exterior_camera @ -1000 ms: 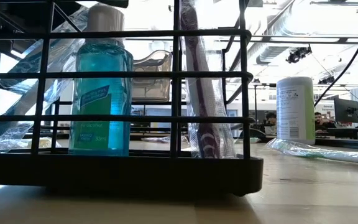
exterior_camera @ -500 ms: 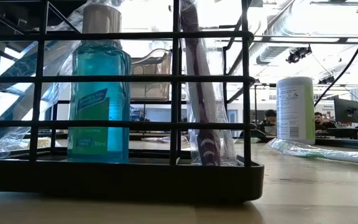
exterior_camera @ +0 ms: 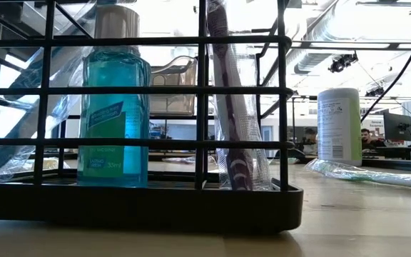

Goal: Pick & Place toothbrushing station
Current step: Put the blue toothbrush into the black wire organizer

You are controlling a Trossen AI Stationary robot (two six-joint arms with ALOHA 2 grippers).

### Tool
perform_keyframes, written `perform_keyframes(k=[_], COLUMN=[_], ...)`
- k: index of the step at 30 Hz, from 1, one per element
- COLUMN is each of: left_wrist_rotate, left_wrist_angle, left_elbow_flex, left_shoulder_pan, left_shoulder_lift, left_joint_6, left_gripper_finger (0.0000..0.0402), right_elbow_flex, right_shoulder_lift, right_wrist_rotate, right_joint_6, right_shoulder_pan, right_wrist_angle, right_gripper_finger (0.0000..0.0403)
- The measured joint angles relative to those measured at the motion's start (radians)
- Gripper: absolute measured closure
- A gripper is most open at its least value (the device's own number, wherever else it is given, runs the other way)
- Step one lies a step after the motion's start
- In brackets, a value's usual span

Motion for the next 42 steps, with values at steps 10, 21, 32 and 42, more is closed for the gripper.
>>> perform_keyframes(k=[10, 21, 32, 42], left_wrist_rotate=[0.002, 0.003, 0.002, 0.490], left_wrist_angle=[-0.009, 0.002, 0.003, 0.001], left_elbow_flex=[0.039, 0.039, 0.039, 0.040], left_shoulder_pan=[0.000, -0.015, -0.020, 0.055], left_shoulder_lift=[0.000, 0.000, -0.064, -0.239], left_joint_6=[0.077, 0.069, 0.077, 0.207], left_gripper_finger=[0.0211, 0.0211, 0.0211, 0.0211], right_elbow_flex=[0.000, 0.000, 0.000, 0.000], right_shoulder_lift=[0.000, 0.003, 0.003, 0.003], right_wrist_rotate=[-0.017, -0.049, -0.049, -0.079], right_joint_6=[0.002, 0.004, -0.001, -0.007], right_shoulder_pan=[0.000, 0.002, 0.002, 0.002], right_wrist_angle=[-0.001, 0.000, 0.000, -0.001], right_gripper_finger=[0.0232, 0.0232, 0.0232, 0.0232])
